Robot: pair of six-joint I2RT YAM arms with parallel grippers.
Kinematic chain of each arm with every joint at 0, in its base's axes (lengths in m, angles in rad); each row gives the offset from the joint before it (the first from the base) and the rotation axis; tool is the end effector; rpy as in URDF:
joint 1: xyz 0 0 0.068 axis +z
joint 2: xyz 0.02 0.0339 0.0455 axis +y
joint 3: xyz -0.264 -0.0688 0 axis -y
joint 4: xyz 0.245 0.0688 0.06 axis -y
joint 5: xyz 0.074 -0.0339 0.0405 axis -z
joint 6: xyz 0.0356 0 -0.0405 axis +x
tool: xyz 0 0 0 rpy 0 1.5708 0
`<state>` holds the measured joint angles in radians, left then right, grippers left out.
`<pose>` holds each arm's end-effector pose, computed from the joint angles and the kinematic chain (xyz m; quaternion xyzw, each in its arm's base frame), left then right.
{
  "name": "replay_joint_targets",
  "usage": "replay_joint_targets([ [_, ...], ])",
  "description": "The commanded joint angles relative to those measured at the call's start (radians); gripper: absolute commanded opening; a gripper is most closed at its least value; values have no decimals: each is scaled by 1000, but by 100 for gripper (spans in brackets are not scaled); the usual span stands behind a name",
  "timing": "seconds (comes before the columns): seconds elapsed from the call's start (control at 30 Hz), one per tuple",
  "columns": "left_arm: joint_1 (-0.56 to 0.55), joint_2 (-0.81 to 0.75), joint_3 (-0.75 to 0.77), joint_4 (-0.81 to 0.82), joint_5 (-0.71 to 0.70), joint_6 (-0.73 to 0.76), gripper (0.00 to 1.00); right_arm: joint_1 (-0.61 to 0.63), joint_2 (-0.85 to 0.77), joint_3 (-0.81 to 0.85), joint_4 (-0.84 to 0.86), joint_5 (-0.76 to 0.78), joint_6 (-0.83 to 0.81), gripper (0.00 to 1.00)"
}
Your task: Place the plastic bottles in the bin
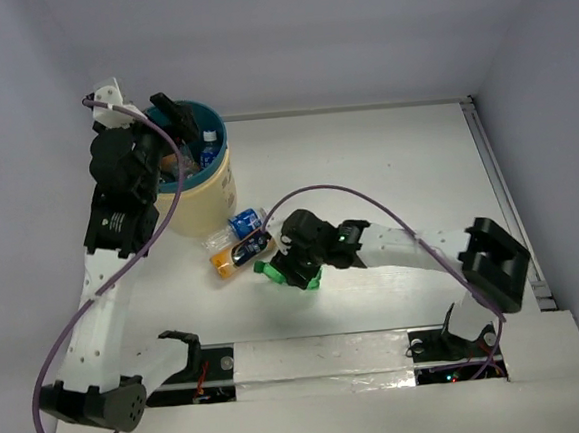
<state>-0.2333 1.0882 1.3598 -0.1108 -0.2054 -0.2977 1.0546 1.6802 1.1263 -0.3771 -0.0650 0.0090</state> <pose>0.2204 -0.0449 0.4883 -0.0988 0.6418 -0.1347 0.7485 0.1728 0.3091 0.2102 -0.4826 0.8169 0.1860 0.2553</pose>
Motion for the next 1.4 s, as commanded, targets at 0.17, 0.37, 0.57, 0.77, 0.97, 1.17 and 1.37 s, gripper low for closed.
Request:
replay_joint_targets([
  [0.17, 6, -212, -148, -46, 308, -46, 65, 12, -381, 82, 75, -6, 74, 43],
  [0.37, 6, -391, -215, -95, 287, -32, 54, -7, -314, 377, 171, 134, 154, 43],
  [0.57, 6, -531, -297, -216, 256, -11, 46, -42, -23, 763, 262, 133, 212, 43],
  [0.77, 6, -628, -390, -300, 279, -40, 48, -145, 264, 1207, 254, -39, 324, 45],
  [0.97, 6, -607, -439, -333, 412, -37, 55, -200, 564, 1524, 262, -127, 446, 57],
  [1.17, 6, -545, -501, -286, 508, -40, 66, -209, 512, 1422, 340, -130, 456, 90],
  [1.37, -10, -440, -534, -236, 586, -38, 70, -219, 298, 1163, 368, -105, 398, 91],
])
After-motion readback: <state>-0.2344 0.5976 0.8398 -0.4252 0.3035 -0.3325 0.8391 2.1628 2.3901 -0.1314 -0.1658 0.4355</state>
